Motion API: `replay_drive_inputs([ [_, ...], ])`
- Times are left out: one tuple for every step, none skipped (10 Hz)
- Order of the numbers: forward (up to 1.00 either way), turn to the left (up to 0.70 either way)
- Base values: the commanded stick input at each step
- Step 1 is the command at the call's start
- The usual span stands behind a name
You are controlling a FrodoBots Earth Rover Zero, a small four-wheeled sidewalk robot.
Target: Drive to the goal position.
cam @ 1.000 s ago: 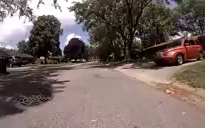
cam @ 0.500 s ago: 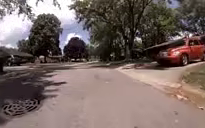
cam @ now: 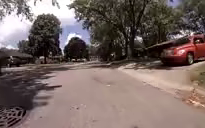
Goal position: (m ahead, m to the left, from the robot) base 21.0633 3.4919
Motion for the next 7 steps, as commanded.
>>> replay_drive_inputs([
  [0.7, 0.0],
  [0.7, 0.0],
  [0.7, 0.0],
  [0.7, 0.0],
  [0.7, 0.0],
  [0.7, 0.0],
  [0.7, 0.0],
])
